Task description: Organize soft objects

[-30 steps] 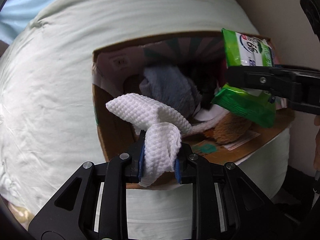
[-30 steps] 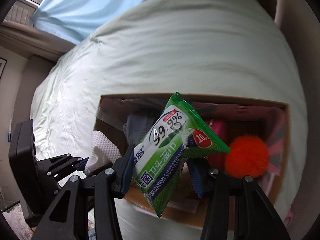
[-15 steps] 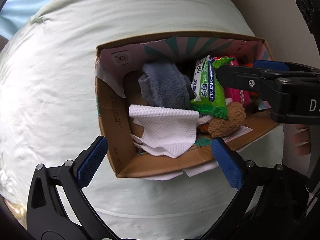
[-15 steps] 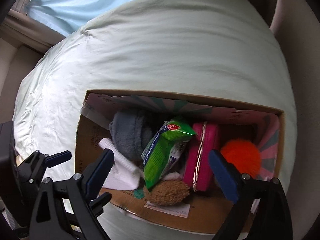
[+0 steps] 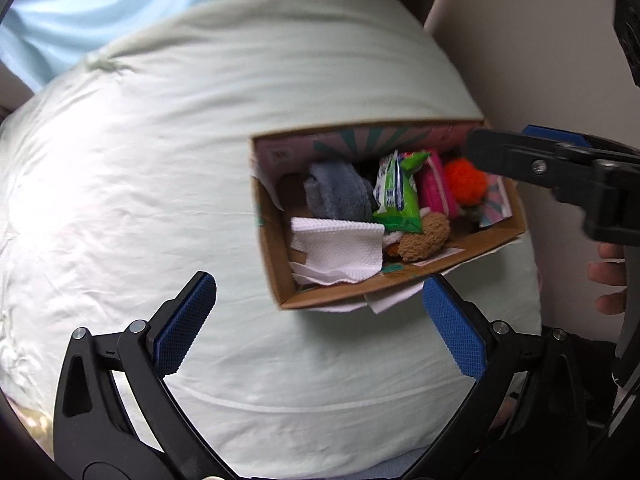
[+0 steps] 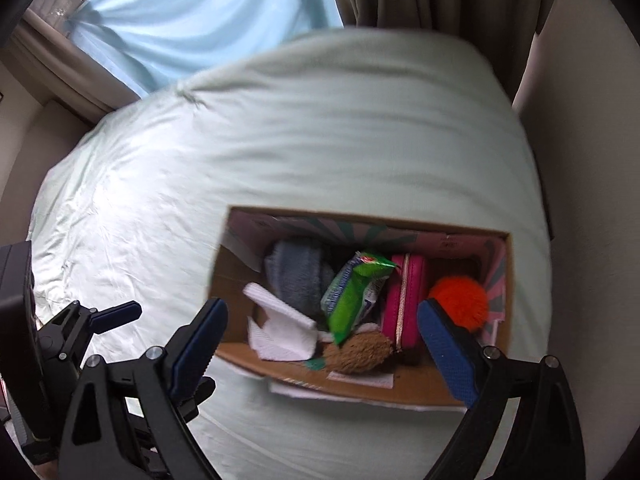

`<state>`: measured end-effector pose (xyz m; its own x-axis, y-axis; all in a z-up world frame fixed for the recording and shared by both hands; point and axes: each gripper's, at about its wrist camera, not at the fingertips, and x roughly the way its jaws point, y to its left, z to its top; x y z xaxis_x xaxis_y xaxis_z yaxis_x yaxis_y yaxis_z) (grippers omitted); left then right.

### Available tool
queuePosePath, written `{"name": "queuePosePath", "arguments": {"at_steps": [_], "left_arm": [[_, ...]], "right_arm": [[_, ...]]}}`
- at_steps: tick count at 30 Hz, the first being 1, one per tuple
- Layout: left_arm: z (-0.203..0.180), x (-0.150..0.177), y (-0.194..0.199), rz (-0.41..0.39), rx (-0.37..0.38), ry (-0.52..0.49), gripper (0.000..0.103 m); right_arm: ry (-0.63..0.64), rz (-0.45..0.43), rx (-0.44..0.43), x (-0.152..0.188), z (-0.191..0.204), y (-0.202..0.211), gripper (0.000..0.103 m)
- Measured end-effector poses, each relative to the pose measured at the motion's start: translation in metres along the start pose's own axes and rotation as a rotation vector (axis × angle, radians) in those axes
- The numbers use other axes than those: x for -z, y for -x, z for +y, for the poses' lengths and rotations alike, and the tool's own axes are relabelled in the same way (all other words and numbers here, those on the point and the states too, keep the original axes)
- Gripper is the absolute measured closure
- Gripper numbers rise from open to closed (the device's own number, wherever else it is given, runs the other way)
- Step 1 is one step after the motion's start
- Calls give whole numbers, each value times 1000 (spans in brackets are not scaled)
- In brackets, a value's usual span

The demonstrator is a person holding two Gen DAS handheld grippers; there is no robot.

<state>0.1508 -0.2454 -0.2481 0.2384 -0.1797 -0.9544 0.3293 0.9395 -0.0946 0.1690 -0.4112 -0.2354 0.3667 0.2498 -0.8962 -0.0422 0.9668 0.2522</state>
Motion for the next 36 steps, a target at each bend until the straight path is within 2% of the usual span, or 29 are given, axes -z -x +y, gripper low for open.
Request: {"name": "queuePosePath", "arguments": {"at_steps": [5,9,15,20,24,27,31,36], "left_arm": [[30,9,76,-133,-14,17,0],[58,21,145,-289,-54,26,0],[99,42,237,-481,-112,73,0],[115,62,299,-628,-161,84,0],[123,75,329,-702,-201,96,0],[128,84,341,-729,-216,105,0],[133,93,347,-752,-237,122,0],[135,99,346,-767,-225,121,0]], "right_arm": [[9,-118,18,1,42,67,9],[8,-228,21,8,86,122,9],[32,-371,78,22,149,177,9],[77,-468,105,36,188,205,9],[72,-564,148,49,207,230,9],[71,-606,198,55,217,241,9],[75,-638,224,64,228,248,9],[74,-656,236,68,235,251,9]]}}
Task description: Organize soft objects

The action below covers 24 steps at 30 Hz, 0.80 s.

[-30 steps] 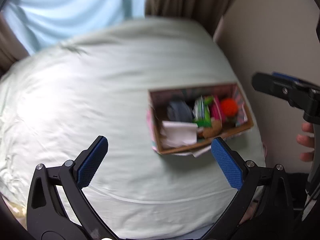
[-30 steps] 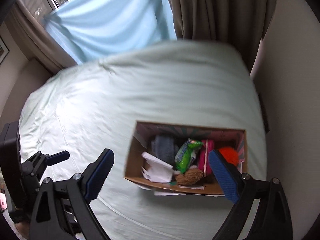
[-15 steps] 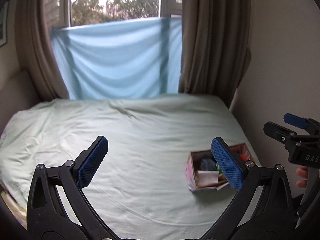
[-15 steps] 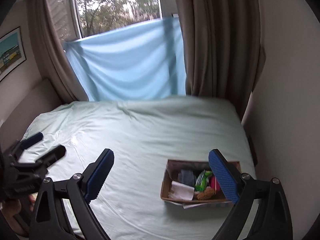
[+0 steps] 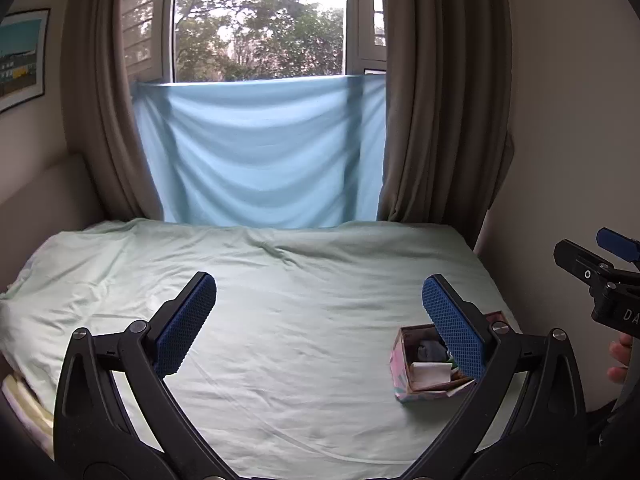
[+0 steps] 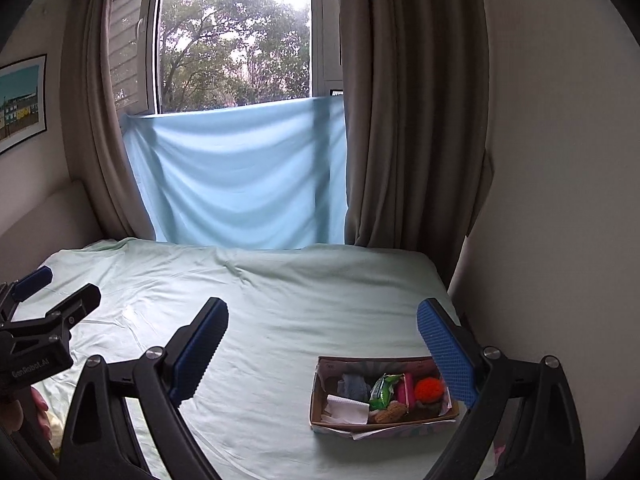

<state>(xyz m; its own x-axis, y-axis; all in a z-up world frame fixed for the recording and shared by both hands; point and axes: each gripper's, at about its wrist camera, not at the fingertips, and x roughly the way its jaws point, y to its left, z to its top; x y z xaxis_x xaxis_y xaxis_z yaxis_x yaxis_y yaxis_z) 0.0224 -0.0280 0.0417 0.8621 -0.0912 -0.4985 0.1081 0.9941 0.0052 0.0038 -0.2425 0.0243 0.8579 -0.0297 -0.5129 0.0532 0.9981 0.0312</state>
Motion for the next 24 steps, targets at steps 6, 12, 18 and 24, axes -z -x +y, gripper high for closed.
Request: {"name": "queuePosePath", "arguments": {"at_steps": [6,12,18,24], "left_arm": [[5,0,7,-11,7,2,0],[7,1,6,-12,7,-1,0],[4,0,5,-11,10,-12,0],[-4,4,5,-11,7,-28,0]], "right_arm": [[-7,-18,19,-3,4,6,9],[-16,-19,28,-3,5,6,9],[-25,-22,42,-2,3,9,9],[-34,-12,54,-1,1,8,9]]}}
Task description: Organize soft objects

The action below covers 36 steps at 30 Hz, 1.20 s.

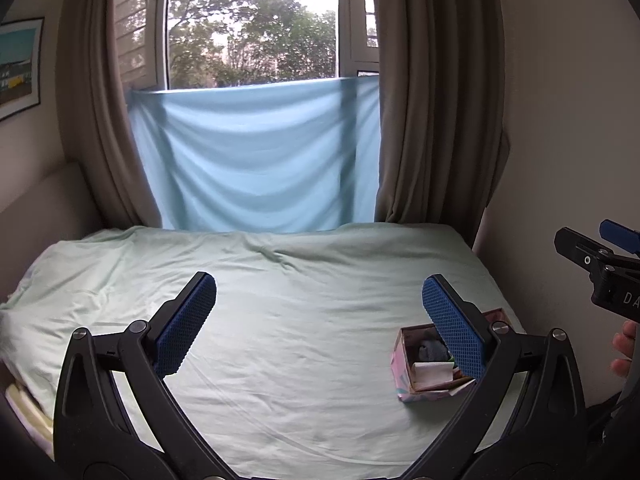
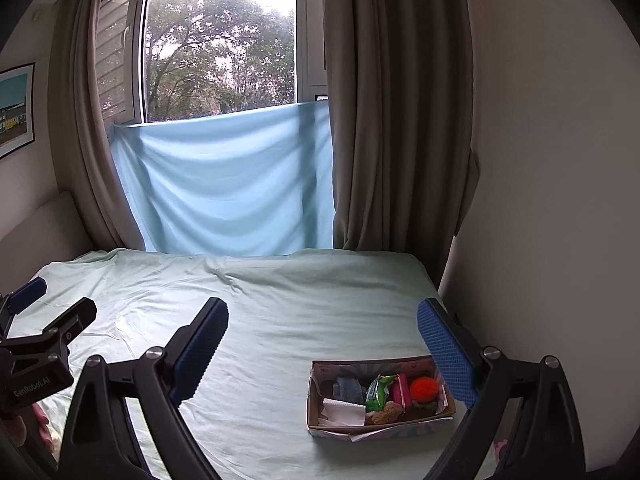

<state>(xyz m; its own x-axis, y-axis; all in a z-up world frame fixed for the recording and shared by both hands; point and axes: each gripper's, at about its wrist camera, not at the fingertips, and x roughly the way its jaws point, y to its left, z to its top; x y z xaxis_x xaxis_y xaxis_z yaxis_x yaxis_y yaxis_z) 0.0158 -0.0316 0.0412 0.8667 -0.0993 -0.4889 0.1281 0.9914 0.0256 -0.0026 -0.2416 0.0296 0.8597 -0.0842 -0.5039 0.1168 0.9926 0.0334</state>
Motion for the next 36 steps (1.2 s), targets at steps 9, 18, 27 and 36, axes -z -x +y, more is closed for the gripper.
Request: {"name": "queuePosePath", "arguments": {"at_steps": [9,18,27,36], "left_arm": [[-6,0,-1,3,-8,-15,0],[-6,1,-3,13,-7,-10,0],[-5,0,-3,5,16,21,0],[-5,-1,-5,-3,29,22,0]], "right_arm": [[-13,1,7,-2,-3,3,9],[-16,-11,10,-3,-8,5,9],[-11,-19,11,-5,-11,3,9],[-10,-22,6,-6,-11,-1,9]]}}
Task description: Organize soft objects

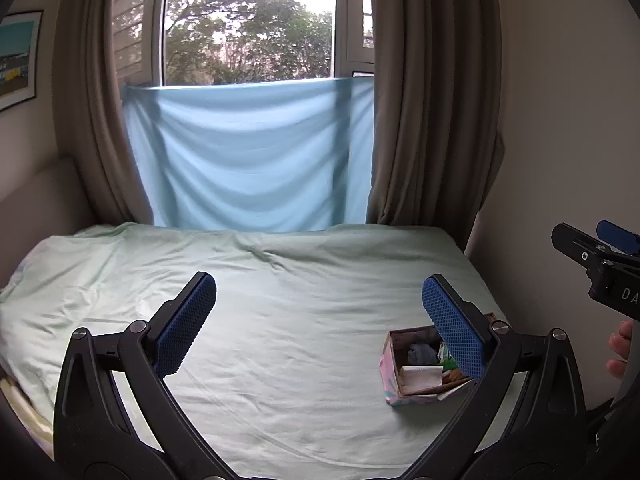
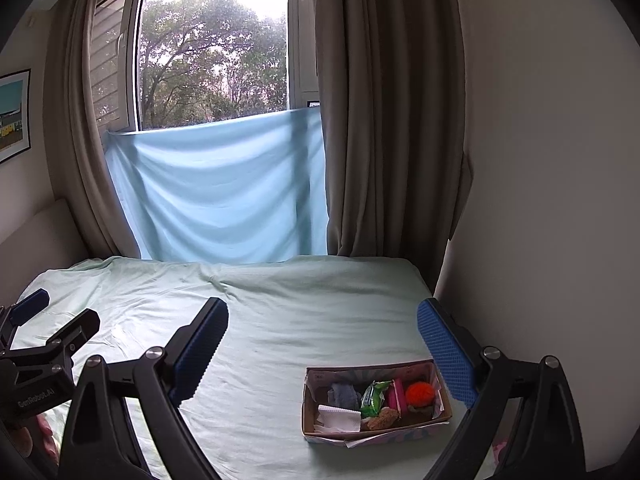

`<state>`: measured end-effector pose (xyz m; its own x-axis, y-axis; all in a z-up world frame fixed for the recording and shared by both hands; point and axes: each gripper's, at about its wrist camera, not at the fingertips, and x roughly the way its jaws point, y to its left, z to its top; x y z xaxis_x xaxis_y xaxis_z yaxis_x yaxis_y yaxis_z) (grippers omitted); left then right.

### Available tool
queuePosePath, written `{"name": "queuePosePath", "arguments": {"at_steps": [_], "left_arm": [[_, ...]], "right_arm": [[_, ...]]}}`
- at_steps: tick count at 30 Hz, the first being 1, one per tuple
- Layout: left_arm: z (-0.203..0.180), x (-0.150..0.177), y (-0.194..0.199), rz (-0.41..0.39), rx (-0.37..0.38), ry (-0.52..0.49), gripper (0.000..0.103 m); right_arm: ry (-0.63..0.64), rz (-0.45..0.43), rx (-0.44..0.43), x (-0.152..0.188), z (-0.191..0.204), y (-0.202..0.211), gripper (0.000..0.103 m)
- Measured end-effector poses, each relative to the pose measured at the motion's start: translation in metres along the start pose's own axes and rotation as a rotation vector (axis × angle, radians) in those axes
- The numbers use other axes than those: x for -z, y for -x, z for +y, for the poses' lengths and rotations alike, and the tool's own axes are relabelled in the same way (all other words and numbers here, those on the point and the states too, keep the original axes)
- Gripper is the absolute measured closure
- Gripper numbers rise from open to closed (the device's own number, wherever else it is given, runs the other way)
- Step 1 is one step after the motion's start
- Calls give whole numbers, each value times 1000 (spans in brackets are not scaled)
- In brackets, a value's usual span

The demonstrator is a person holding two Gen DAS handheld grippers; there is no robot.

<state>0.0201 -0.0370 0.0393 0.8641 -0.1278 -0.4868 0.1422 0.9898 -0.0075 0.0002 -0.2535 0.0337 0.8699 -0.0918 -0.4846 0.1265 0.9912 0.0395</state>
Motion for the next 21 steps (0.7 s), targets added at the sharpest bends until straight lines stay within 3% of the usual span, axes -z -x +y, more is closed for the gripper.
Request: {"name": "queuePosePath", "arguments": {"at_steps": [7,11,16,21], "left_arm": [[0,-1,-2,-3,1,0,0],[0,2,-10,21,-41,7,0],[10,12,-25,75,77,58,0],[15,18,-43,124,32,47,0]], "right_arm": [[5,2,-4,-2,1,-4,9],[5,4,-5,-3,2,-7,9],[-4,39,-14,-2,4,-22,9],[-14,112,-28,1,11,-48,9]]}}
